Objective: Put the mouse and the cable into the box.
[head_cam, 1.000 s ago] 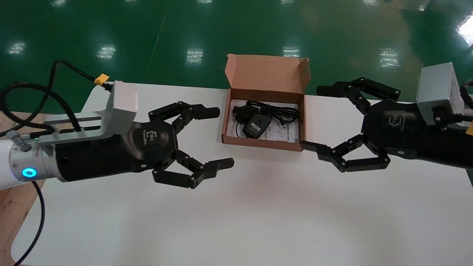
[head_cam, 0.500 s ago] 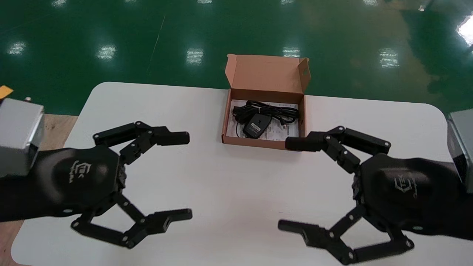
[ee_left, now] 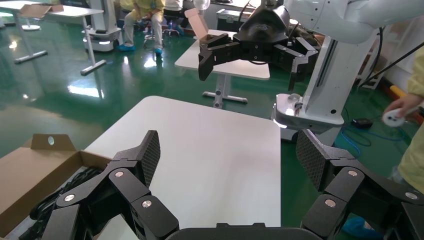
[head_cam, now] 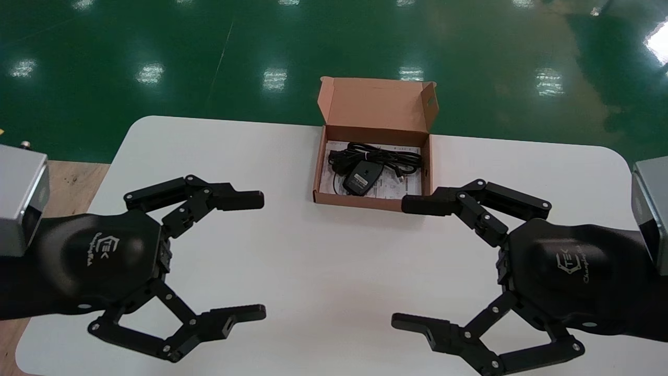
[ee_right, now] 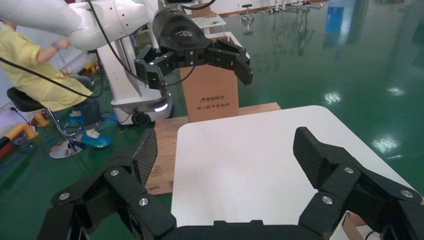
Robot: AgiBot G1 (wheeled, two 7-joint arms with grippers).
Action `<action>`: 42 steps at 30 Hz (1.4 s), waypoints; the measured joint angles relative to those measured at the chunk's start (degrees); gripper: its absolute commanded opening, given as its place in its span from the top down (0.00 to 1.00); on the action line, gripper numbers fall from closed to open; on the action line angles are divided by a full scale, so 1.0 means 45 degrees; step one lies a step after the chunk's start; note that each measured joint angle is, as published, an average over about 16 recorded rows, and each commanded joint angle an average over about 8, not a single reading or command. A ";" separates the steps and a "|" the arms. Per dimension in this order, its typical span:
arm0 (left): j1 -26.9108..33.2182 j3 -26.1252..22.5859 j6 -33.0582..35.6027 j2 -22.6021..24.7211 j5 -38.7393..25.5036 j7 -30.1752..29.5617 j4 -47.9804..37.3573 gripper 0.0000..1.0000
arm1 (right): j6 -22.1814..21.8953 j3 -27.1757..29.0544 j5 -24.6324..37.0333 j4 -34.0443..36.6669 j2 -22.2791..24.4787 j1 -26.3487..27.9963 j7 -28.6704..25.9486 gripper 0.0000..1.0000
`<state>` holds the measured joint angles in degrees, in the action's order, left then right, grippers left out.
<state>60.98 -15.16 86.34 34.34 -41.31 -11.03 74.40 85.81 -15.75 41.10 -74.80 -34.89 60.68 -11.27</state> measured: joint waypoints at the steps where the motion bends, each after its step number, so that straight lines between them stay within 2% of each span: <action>1: 0.0011 -0.0018 -0.0014 0.0014 -0.0010 0.0006 -0.0017 0.00 | -0.0002 -0.0004 0.0012 0.0022 -0.0002 0.0015 0.0008 0.00; 42: 0.0144 -0.0210 -0.0167 0.0169 -0.0130 0.0079 -0.0206 0.00 | -0.0030 -0.0060 0.0162 0.0264 -0.0027 0.0184 0.0113 0.00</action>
<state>61.63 -16.11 85.59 35.10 -41.89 -10.67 73.47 85.68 -16.02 41.82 -73.61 -35.01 61.51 -10.76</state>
